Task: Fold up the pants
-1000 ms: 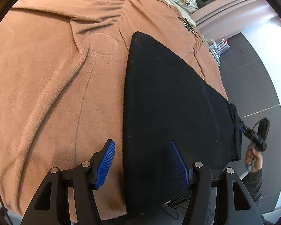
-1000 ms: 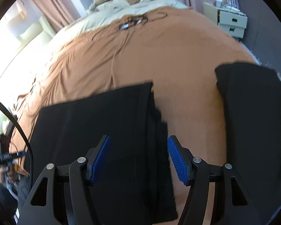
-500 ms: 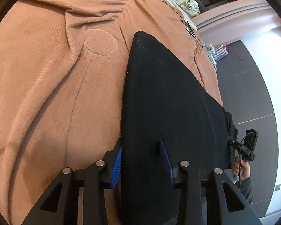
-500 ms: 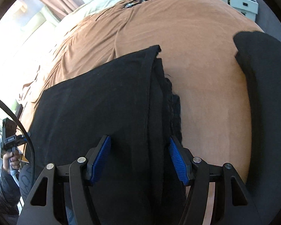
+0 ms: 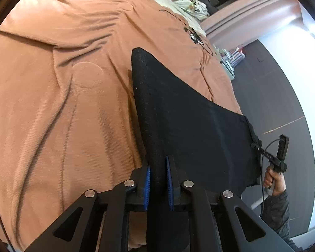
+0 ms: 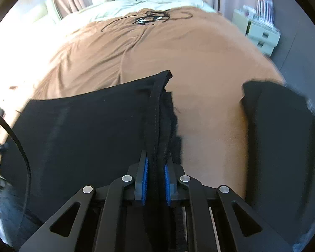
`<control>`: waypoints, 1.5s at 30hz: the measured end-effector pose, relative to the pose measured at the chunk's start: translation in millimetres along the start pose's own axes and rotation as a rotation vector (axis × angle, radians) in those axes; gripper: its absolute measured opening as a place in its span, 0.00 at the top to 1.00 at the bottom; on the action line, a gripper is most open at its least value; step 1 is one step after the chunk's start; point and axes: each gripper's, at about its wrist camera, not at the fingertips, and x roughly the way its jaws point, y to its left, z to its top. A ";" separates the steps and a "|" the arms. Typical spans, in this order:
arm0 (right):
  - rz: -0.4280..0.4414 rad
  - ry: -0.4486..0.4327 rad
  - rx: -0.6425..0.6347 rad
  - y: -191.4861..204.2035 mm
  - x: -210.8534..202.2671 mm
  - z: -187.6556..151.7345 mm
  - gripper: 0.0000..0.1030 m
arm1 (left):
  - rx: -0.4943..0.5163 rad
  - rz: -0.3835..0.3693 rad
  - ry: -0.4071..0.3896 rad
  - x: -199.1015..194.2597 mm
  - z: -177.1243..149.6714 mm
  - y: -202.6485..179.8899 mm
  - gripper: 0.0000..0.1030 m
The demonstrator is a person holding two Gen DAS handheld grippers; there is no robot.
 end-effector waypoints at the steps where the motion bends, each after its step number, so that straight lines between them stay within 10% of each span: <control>1: -0.023 0.018 -0.013 2.4 1.3 1.3 0.91 | 0.008 0.012 0.006 2.9 -0.1 0.5 0.77; 5: -0.035 0.054 -0.022 11.1 13.9 -4.2 0.91 | -0.034 0.010 0.030 18.8 -1.6 13.4 0.54; 15: -0.008 0.100 0.016 -2.1 42.1 -7.6 0.84 | -0.036 0.035 0.058 36.0 0.6 21.5 0.53; 20: 0.065 0.114 0.061 -22.5 39.3 -8.3 0.40 | -0.020 0.036 0.059 44.3 4.4 16.8 0.54; 25: 0.209 0.152 0.146 -39.4 58.3 -21.3 0.40 | 0.008 0.055 0.039 43.4 7.3 12.0 0.91; 45: 0.359 0.132 0.136 9.1 62.2 -16.1 0.66 | 0.130 0.178 -0.080 -44.0 60.3 9.5 0.94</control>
